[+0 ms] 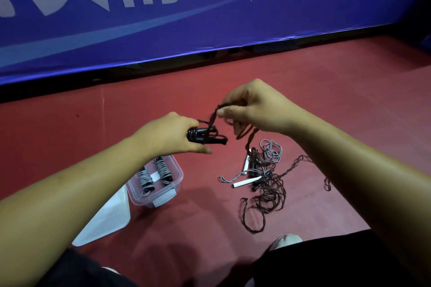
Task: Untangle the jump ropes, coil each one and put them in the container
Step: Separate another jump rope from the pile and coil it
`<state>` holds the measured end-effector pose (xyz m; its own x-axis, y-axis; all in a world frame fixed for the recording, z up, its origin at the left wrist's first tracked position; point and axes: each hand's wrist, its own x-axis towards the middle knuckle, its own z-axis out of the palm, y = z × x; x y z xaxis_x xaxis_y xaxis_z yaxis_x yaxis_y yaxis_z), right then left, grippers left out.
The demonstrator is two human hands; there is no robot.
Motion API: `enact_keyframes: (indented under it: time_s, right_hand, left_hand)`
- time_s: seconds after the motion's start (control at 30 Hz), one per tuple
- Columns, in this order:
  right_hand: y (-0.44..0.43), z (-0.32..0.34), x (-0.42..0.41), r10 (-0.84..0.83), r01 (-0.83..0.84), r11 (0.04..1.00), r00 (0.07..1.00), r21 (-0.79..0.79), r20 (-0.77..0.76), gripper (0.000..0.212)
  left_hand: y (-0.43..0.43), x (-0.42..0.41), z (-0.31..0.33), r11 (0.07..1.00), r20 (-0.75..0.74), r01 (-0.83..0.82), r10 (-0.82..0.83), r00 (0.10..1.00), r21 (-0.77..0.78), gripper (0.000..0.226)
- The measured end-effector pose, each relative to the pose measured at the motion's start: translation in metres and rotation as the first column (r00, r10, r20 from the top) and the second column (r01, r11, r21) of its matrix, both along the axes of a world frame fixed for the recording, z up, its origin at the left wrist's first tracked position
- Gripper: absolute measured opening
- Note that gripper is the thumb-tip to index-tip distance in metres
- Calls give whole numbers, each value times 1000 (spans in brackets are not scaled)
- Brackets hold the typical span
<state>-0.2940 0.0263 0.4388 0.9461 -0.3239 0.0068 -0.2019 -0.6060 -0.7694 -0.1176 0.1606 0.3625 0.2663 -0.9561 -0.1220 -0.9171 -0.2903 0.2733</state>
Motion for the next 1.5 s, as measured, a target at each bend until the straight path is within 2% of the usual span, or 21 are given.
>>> enact_keyframes:
  time_s: [0.07,0.2,0.3,0.37,0.43,0.6,0.7,0.77,0.83,0.9,1.07,1.2,1.3,1.4,1.5]
  right_hand:
    - [-6,-2,1,-42,42,999,998,15,39,13]
    - [-16,-10,5,-174,175,985,979,-5,105,21]
    - [-17,-14,6,-196,201,979,973,-37,121,22]
    - [-19,-15,7,-201,209,977,971,-51,128,25]
    - [-24,-17,7,-220,229,972,966,-56,132,31]
    - [-38,-31,5,-255,257,966,959,3,126,37]
    - [-39,-36,4,-208,198,974,974,110,88,31]
    - [-35,-38,4,-159,152,975,987,162,28,23]
    - [-31,-44,5,-119,123,972,992,202,-31,30]
    - [-26,-49,7,-72,92,961,994,261,-85,19]
    - [-14,-50,10,-20,68,924,991,376,-132,31]
    - [-8,-47,15,1,79,831,990,551,-143,40]
    - [-5,-42,18,-29,108,677,992,728,-121,17]
    - [-3,-35,17,-82,176,543,984,821,-157,10]
    - [3,-30,17,-36,198,425,979,883,-203,13]
  left_hand:
    - [0,-5,2,998,28,66,-66,997,-12,48]
    - [5,-4,-1,971,101,238,-234,967,-31,36]
    - [8,-9,-3,945,147,326,-318,937,-37,44]
    - [8,-15,0,932,128,356,-345,930,-67,47]
    - [10,-19,5,925,48,359,-356,933,-125,45]
    - [14,-20,18,931,-163,224,-278,946,-288,45]
    - [16,-20,29,901,-304,174,-308,902,-397,55]
    - [16,-18,35,880,-378,117,-313,871,-460,50]
    - [16,-16,37,877,-472,33,-290,833,-480,37]
    - [14,-14,38,883,-550,-54,-242,799,-467,26]
    - [8,0,41,849,-621,-271,-84,779,-454,24]
    - [6,19,44,790,-699,-421,-12,715,-445,20]
    - [6,36,47,753,-746,-509,36,665,-418,19]
    - [9,50,40,757,-683,-516,128,719,-401,30]
    - [11,66,32,747,-548,-524,257,796,-410,43]
